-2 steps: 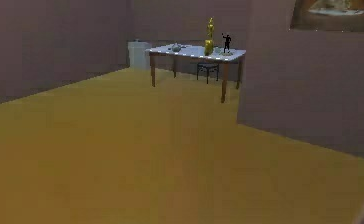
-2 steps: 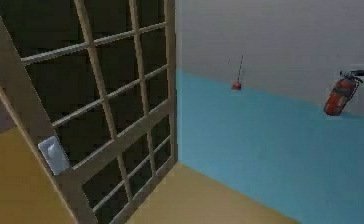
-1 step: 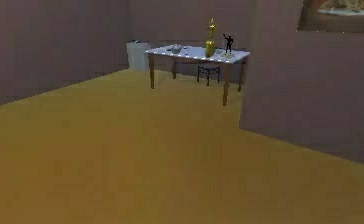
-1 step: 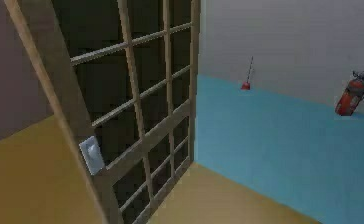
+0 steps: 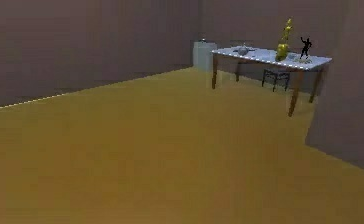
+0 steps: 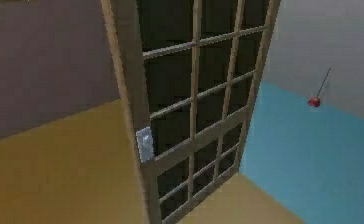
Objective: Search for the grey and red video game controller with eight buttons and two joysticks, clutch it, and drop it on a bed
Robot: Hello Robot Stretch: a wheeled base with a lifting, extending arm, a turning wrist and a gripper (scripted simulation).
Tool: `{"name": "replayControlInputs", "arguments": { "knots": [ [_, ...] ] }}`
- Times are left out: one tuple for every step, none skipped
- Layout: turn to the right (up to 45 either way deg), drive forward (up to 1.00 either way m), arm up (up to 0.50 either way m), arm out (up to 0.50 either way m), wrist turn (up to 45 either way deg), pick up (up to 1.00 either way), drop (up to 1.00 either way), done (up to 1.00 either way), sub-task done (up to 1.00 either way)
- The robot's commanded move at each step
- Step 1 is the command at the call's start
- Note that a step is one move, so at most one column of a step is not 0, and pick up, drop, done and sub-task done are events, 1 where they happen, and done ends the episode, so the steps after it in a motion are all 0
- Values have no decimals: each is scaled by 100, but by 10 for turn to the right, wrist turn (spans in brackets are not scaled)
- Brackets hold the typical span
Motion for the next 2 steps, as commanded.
{"name": "replayControlInputs", "arguments": {
  "knots": [
    [0,100,0,0,0,0,0,0,0],
    [0,100,0,0,0,0,0,0,0]
  ]
}}
